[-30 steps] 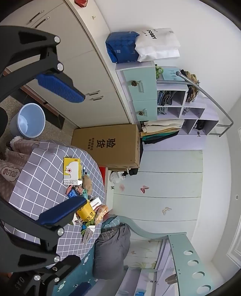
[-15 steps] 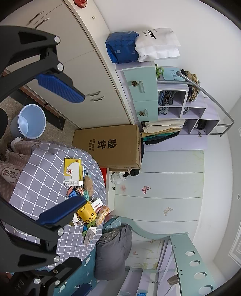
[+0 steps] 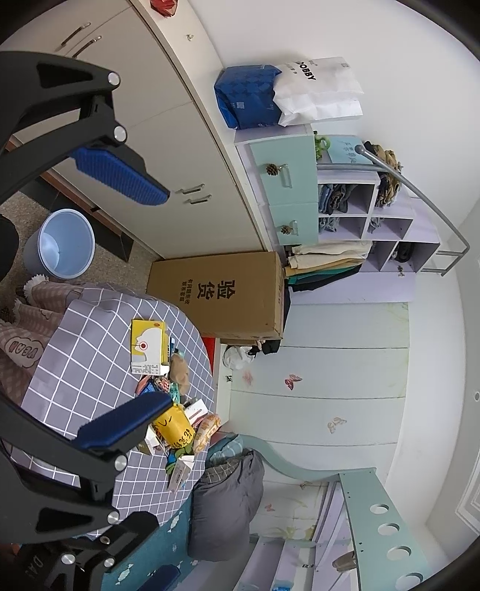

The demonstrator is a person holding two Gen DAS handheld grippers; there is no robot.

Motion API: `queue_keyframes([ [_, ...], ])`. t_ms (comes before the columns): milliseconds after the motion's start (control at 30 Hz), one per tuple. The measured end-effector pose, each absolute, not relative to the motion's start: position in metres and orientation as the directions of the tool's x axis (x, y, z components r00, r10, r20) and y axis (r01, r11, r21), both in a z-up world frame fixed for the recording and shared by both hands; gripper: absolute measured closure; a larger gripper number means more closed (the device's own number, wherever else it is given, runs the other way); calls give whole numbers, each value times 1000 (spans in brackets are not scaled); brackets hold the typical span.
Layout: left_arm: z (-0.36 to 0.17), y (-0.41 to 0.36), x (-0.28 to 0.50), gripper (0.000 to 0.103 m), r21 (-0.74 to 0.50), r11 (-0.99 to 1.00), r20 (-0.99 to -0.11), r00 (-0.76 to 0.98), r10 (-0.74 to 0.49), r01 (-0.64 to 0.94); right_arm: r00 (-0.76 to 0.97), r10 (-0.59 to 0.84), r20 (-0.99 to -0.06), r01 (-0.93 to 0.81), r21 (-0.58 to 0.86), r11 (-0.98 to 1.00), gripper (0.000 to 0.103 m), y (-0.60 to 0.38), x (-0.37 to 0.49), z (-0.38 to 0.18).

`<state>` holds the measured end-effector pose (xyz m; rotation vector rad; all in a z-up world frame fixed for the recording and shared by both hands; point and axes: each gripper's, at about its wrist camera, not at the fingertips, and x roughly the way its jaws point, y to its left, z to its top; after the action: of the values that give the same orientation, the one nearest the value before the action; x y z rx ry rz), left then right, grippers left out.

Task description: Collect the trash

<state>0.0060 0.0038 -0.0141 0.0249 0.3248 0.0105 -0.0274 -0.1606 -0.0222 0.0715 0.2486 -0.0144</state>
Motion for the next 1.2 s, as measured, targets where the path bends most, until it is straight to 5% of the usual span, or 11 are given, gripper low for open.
queue_keyframes([
  [1200,-17,8,8,4,30,999,-344,939,25,-16,959,31,-280,-7,87,996,6,-158,-25,-24],
])
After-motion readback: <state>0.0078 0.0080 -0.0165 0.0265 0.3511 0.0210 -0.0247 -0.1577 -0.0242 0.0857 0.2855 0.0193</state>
